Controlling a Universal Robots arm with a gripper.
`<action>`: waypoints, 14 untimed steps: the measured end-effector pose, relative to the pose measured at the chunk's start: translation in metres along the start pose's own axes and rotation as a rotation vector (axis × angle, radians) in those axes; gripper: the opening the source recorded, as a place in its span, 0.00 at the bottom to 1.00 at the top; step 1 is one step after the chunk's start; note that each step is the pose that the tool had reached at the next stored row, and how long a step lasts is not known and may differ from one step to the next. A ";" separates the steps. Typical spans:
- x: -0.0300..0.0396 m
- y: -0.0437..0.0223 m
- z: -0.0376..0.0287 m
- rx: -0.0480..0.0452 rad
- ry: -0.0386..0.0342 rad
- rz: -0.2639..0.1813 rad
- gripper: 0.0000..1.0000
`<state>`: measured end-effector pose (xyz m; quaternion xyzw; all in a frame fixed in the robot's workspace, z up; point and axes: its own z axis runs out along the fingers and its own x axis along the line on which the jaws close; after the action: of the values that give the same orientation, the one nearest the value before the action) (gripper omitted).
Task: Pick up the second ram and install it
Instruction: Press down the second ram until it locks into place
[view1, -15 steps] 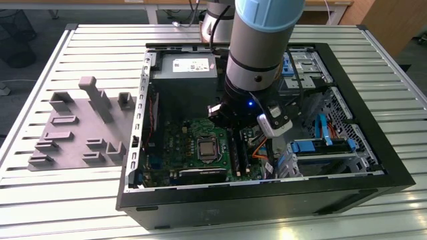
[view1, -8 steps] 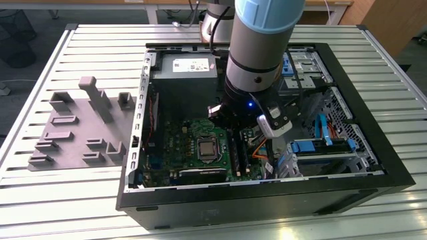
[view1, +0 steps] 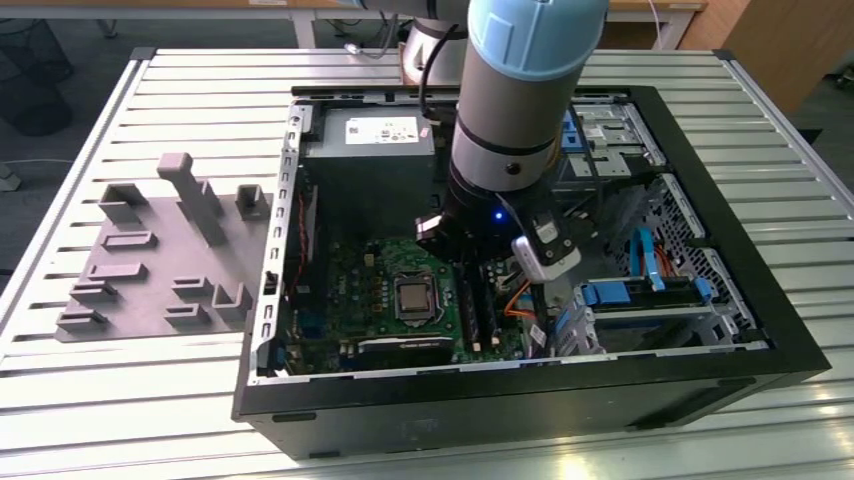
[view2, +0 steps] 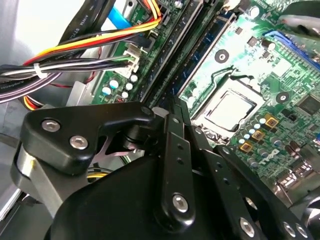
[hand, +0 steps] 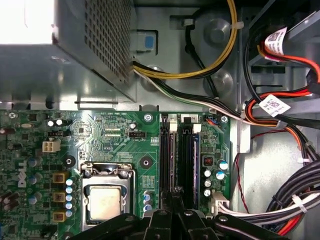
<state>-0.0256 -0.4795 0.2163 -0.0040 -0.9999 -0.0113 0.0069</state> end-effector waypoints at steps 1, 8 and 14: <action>-0.0002 0.0000 0.0007 0.0003 0.0001 0.000 0.13; -0.0004 0.0004 -0.0139 -0.0005 0.0000 0.000 0.13; -0.0001 0.0008 -0.0332 -0.0008 -0.0001 0.000 0.13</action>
<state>-0.0251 -0.4794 0.2495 -0.0039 -0.9999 -0.0117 0.0068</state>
